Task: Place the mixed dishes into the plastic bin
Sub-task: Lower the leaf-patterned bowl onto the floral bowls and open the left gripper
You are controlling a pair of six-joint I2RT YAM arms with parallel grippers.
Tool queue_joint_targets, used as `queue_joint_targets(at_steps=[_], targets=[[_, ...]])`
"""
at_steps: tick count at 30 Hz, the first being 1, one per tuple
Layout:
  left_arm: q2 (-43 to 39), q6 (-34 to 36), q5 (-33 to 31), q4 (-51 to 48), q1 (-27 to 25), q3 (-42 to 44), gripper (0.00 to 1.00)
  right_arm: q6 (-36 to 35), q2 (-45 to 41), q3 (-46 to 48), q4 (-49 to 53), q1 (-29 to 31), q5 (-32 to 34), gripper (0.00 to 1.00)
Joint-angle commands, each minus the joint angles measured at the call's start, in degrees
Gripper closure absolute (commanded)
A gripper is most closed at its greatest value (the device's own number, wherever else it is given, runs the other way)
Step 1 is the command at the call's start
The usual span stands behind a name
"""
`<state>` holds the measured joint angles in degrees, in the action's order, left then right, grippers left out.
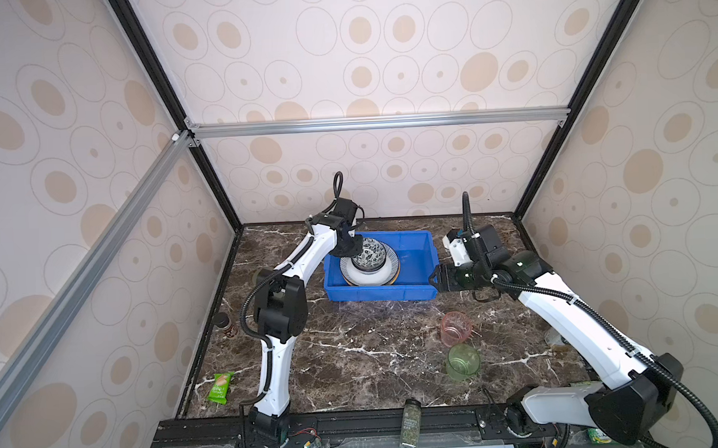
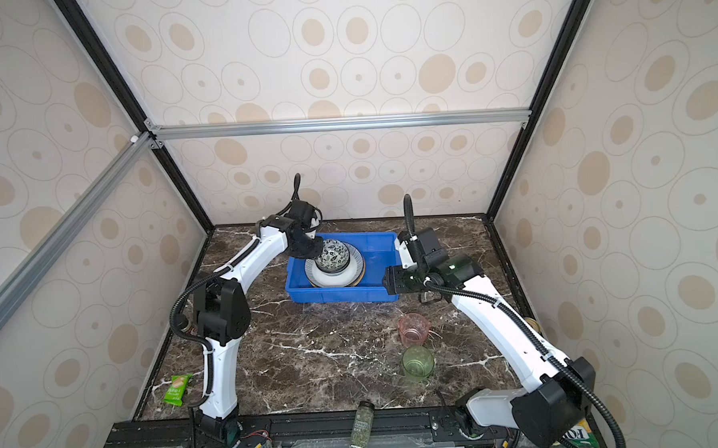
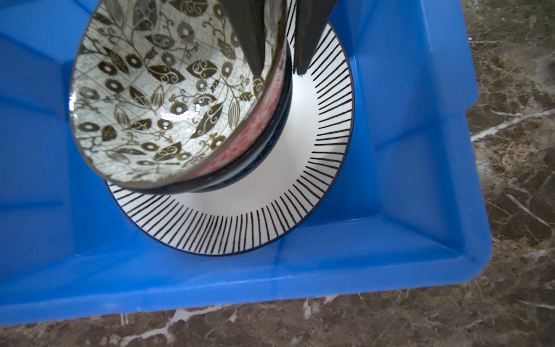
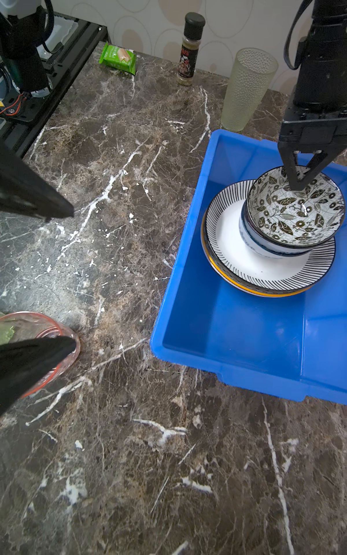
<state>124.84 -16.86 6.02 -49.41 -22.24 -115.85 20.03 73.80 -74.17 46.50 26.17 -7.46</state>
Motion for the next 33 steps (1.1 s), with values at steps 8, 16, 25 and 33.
queue_joint_targets(at_steps=[8,16,25,33], targets=[[-3.40,0.87,-0.49,0.68,-0.26,2.21,0.87,-0.61,-1.75,1.54,2.27,-0.28,0.87,0.34],[-4.16,0.05,0.72,3.17,-0.26,6.02,0.87,-0.43,-1.99,1.53,2.63,-0.33,1.03,0.34],[-4.16,-0.19,0.62,2.66,-0.26,4.24,0.83,-0.60,-1.91,1.96,2.61,-0.33,0.96,0.34],[-7.02,-0.29,-1.21,1.03,-0.26,1.07,0.76,-1.14,-1.99,2.06,4.73,-0.33,2.76,0.34]])
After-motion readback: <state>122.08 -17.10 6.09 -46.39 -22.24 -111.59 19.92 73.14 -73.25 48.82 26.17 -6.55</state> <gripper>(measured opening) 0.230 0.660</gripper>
